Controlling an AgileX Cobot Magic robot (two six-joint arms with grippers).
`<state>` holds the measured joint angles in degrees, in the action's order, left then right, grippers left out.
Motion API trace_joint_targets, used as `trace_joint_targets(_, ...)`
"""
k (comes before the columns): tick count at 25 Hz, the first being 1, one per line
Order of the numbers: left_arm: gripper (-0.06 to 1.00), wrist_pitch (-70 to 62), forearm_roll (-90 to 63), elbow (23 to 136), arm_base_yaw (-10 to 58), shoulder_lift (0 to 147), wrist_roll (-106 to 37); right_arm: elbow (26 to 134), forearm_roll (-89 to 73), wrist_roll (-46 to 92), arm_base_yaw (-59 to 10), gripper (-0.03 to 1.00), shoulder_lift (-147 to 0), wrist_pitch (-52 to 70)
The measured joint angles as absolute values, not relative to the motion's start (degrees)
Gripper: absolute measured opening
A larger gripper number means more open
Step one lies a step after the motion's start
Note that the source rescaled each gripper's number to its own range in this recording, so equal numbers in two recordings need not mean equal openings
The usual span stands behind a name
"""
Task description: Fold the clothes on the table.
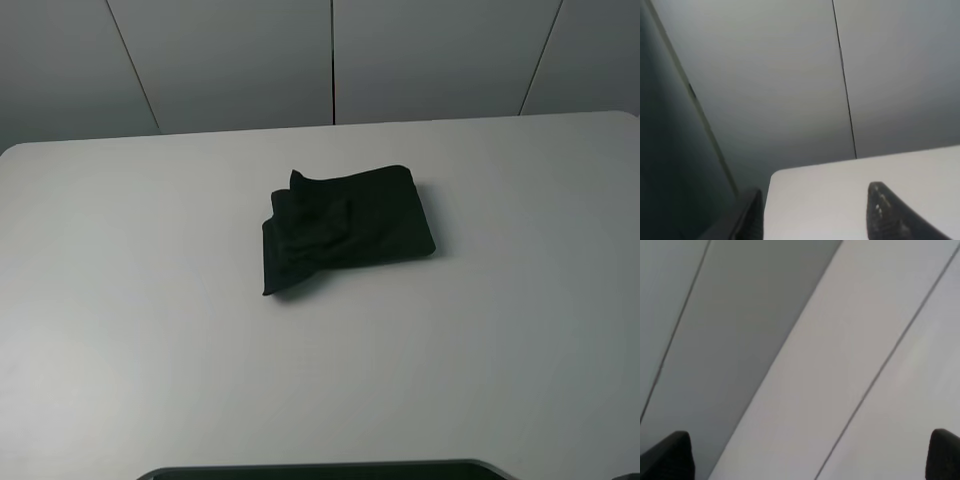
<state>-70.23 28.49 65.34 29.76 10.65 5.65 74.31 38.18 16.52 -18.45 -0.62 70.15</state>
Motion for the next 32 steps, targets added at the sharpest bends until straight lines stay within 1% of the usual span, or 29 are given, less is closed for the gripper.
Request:
trace_joint_targets(4,0.6,-70.2,27.1,65.4,29.8,2.5,5.6,74.3,34.8,16.0,-11.8,1.0,0.3,70.3)
trace_joint_targets(9,0.6,-70.2,19.4,64.2,28.8,-0.2,6.4,71.1,21.4,16.0,-1.3,1.0,0.3,70.2)
trace_joint_targets(13,0.6,-70.2,15.1,57.2,26.0,-0.2,6.7,64.3,6.8,16.0,7.4,1.0,0.3,69.9)
trace_joint_targets(15,0.6,-70.2,15.1,51.5,24.6,-0.2,6.3,58.8,2.0,16.0,9.9,1.0,0.3,69.8)
trace_joint_targets(17,0.64,-70.2,15.3,46.1,23.7,-0.2,6.0,53.0,-1.2,15.1,10.6,1.0,0.3,69.8)
trace_joint_targets(19,0.74,-70.2,15.3,41.0,23.6,-0.2,6.4,46.6,-3.2,13.7,10.6,1.0,0.3,70.0)
trace_joint_targets(22,0.9,-70.1,15.3,34.5,23.5,-0.1,11.1,38.6,-5.6,13.0,10.7,1.0,0.2,70.2)
trace_joint_targets(24,0.95,-68.9,15.3,32.0,23.5,-0.1,13.5,34.1,-7.1,12.9,10.7,1.0,0.2,70.2)
trace_joint_targets(26,0.97,-67.4,15.4,31.4,23.5,-0.1,14.7,31.5,-8.0,12.9,10.7,1.0,0.1,69.6)
trace_joint_targets(32,0.97,-64.0,16.6,29.5,23.5,0.0,15.5,29.7,-9.5,13.0,9.9,1.0,0.1,64.4)
